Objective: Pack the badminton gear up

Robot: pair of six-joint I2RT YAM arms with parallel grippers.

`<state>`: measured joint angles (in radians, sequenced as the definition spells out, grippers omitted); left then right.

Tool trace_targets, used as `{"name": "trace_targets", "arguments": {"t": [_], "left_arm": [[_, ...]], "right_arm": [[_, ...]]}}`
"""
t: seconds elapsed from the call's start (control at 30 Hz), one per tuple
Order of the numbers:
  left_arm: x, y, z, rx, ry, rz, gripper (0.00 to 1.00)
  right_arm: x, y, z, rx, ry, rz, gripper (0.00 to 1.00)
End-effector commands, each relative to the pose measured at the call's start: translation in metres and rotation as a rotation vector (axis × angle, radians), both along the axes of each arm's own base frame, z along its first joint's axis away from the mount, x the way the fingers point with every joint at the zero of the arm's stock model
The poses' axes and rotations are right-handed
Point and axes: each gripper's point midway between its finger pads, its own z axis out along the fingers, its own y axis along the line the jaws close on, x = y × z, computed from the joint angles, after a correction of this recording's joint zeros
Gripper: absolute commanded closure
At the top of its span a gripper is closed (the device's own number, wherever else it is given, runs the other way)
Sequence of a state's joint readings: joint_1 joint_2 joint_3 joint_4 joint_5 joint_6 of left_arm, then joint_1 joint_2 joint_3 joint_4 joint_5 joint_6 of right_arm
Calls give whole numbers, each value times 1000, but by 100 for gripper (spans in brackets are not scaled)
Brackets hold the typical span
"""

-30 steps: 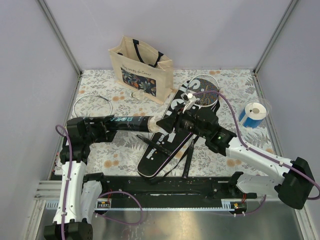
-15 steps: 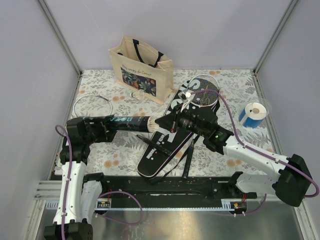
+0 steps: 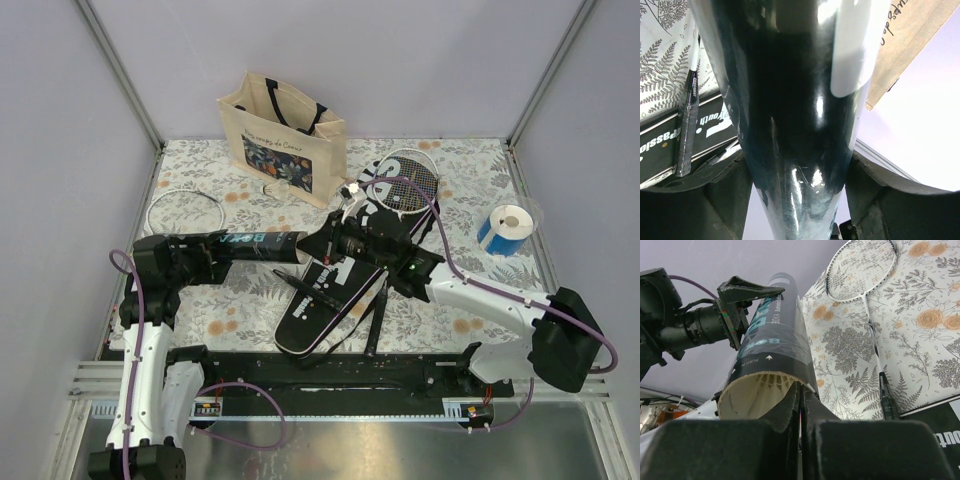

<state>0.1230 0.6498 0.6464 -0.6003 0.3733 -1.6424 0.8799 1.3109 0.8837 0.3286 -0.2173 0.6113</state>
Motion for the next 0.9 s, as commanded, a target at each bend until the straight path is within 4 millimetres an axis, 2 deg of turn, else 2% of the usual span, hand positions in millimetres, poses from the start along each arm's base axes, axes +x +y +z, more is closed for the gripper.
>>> {"name": "trace_targets", "arguments": {"t": [0.0, 0.13, 0.17, 0.23, 0.33, 0.47, 0.57, 0.67, 0.77, 0.87], "left_arm": [[7, -7, 38, -3, -124, -33, 82], [8, -6, 35, 2, -120, -27, 82], [8, -4, 34, 7, -118, -18, 82], [9, 0, 31, 10, -113, 7, 82], [11, 5, 29, 13, -111, 48, 83], [12, 7, 37, 15, -129, 60, 83], [13, 13, 44, 57, -145, 81, 83], [14, 19, 45, 83, -150, 109, 83], [13, 23, 45, 112, -154, 115, 83], [6, 28, 47, 177, -153, 124, 83]], "right_arm": [[8, 16, 18, 29, -11, -41, 100], [12, 20, 10, 25, 17, -55, 100], [12, 19, 8, 22, 20, -60, 96], [11, 14, 10, 19, 19, -75, 86], [12, -1, 16, -3, 10, -123, 65], [-3, -17, 9, -48, 27, -110, 47], [-20, -29, 10, -40, 40, -76, 44], [-24, -42, 19, -58, 19, -89, 40], [-12, -54, 25, -62, -27, -157, 40], [17, -62, 22, -59, -50, -255, 40]]}}
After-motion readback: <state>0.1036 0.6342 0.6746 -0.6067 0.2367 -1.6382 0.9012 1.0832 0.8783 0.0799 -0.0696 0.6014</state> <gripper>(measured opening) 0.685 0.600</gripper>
